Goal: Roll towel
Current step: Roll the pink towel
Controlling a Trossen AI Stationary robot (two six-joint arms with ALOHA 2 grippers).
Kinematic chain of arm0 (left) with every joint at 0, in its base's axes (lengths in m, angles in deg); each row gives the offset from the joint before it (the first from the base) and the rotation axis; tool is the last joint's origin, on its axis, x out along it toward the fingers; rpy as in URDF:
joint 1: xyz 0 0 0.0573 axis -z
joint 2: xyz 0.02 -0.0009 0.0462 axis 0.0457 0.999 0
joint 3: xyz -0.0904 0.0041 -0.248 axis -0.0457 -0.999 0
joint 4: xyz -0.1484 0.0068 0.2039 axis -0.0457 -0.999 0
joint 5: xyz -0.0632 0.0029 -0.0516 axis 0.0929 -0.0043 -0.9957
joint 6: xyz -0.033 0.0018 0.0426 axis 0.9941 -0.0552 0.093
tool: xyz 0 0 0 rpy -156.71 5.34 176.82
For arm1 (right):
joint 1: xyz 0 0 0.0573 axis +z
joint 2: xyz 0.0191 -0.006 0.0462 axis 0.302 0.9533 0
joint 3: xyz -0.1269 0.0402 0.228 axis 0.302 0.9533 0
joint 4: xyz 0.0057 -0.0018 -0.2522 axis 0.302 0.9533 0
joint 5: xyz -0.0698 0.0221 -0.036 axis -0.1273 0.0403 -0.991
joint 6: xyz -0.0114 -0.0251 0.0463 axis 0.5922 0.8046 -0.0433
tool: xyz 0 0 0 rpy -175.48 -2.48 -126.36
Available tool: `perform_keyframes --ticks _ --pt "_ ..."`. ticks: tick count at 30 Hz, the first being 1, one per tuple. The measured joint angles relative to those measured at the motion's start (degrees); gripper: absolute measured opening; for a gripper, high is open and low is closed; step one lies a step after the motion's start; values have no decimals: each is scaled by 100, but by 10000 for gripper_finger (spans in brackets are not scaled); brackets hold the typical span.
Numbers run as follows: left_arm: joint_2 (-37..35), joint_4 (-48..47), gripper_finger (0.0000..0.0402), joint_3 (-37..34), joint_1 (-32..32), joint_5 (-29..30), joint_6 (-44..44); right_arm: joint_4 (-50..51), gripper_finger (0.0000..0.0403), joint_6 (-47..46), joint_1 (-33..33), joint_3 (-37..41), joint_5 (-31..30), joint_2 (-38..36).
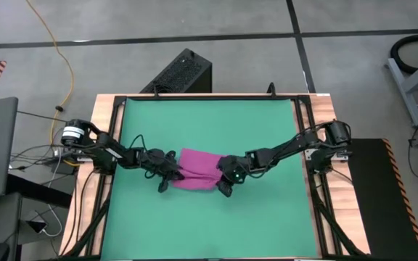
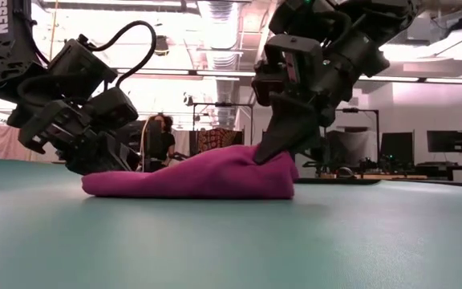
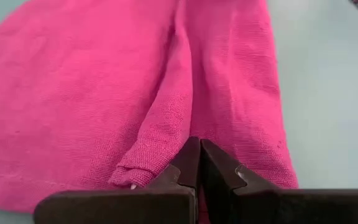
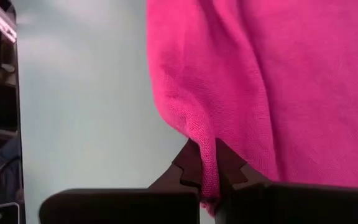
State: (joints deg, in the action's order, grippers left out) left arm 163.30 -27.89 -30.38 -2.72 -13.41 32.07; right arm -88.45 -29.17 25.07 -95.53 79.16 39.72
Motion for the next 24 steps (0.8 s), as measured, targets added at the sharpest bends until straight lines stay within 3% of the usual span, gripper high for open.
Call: perform_keyframes --ticks 6,16,24 --pt "6 -69 0 87 0 -517 212 129 21 -296 -91 0 -385 16" --pt "-15 -110 0 151 2 -630 314 627 21 -470 -204 -11 -848 40" --pt "-483 -152 0 154 17 -1070 751 789 21 -619 -202 -26 -1003 339"
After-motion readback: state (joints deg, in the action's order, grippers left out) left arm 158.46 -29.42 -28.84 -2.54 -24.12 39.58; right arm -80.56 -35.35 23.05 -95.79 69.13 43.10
